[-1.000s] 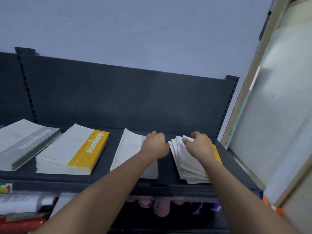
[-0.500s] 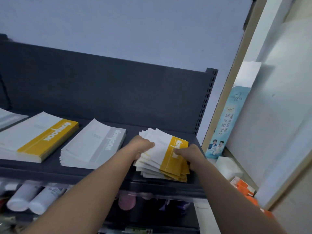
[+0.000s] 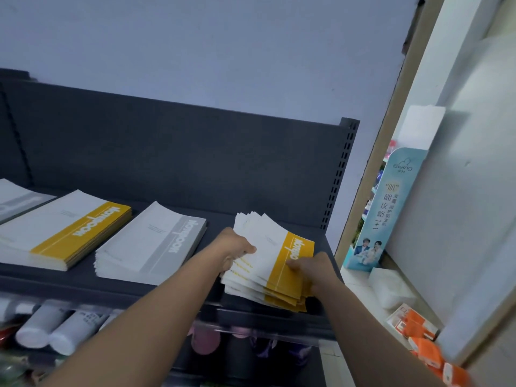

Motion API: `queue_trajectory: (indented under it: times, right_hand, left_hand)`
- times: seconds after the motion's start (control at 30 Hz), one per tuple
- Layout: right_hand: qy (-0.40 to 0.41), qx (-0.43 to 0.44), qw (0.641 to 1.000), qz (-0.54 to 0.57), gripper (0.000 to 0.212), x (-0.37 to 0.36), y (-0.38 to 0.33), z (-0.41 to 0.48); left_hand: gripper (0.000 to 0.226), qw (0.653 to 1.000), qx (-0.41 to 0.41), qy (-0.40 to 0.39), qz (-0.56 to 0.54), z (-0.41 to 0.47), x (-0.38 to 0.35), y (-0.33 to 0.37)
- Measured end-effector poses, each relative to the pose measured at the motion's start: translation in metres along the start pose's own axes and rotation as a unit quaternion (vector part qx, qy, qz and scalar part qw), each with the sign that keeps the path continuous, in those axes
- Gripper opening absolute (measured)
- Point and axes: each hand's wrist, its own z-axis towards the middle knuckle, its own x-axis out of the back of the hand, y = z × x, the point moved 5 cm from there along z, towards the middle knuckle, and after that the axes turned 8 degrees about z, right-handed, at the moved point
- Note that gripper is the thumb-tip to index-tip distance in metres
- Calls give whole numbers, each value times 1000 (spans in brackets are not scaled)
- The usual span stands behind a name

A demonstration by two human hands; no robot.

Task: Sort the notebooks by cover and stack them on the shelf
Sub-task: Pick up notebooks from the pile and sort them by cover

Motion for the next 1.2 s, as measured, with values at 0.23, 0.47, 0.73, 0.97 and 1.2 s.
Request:
queue_trajectory:
  times: [0.23, 0.47, 0.73, 0.97, 1.2]
  right_hand:
    - [-45, 57, 989, 125, 59, -2, -21, -2]
    - [-39, 230, 954, 188, 41, 5, -43, -15]
    - [-71, 261, 946, 179, 50, -13, -42, -37]
    - [-36, 277, 942, 186, 53, -18, -37, -46]
    - [-29, 288, 943, 164, 54, -19, -33, -48]
  left_hand:
    - [57, 976, -191, 5, -103, -20, 7, 20]
    - [71, 954, -287, 31, -82, -27, 20, 21]
    - [83, 945, -312, 14, -94, -25, 11, 19]
    - [77, 943, -317, -11, -95, -26, 8, 12]
    - [82, 948, -305, -22, -86, -23, 5, 9]
